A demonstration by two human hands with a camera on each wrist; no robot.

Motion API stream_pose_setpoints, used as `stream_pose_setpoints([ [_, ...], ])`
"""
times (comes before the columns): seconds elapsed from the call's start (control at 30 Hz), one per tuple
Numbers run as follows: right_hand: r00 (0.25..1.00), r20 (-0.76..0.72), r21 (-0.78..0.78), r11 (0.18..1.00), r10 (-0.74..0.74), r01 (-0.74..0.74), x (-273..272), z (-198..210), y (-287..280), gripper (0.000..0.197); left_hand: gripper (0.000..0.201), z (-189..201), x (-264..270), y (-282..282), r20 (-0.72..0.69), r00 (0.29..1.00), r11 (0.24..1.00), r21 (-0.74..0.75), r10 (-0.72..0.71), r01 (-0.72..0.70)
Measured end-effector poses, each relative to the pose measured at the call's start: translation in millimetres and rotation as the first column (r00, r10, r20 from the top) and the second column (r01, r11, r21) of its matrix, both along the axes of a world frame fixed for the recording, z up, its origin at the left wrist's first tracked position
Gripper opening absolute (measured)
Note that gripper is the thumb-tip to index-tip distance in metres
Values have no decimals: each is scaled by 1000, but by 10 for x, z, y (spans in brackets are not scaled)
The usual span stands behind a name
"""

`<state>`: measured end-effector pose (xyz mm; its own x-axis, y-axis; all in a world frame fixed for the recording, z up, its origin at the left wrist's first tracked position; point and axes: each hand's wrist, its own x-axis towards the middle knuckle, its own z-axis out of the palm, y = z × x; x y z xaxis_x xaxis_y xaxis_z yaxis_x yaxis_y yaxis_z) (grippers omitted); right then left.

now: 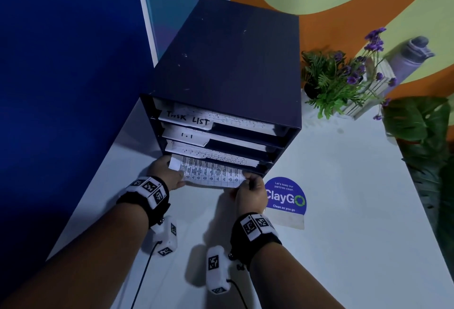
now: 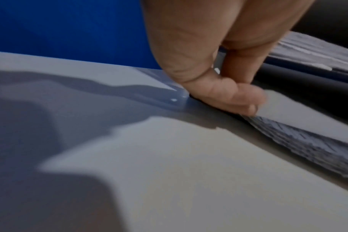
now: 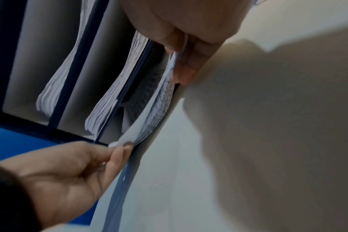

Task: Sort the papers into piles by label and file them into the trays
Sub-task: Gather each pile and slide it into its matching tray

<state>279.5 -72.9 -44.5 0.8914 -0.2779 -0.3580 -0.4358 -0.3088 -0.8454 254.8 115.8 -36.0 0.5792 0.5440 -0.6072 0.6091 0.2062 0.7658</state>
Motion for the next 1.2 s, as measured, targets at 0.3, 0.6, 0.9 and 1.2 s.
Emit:
stream_pose_setpoints([
  [0.3,998,47,56,998,32,-35,-72,62,-41,33,51,-76,-237,-159,20,989,988,-55,147,-145],
  [0.6,995,-100,104,994,-6,16,-91,6,-66,7,20,-66,-265,-65,71,996,980,189,53,-65],
  [0.9,993,-114,94,996,0,10,-54,123,-105,29,25,-108,-302,-31,125,966,964,111,227,-241],
  [1.2,986,-158,12,999,42,-41,57,34,-135,40,19,-45,-255,-147,21,995,995,-4,96,-96],
])
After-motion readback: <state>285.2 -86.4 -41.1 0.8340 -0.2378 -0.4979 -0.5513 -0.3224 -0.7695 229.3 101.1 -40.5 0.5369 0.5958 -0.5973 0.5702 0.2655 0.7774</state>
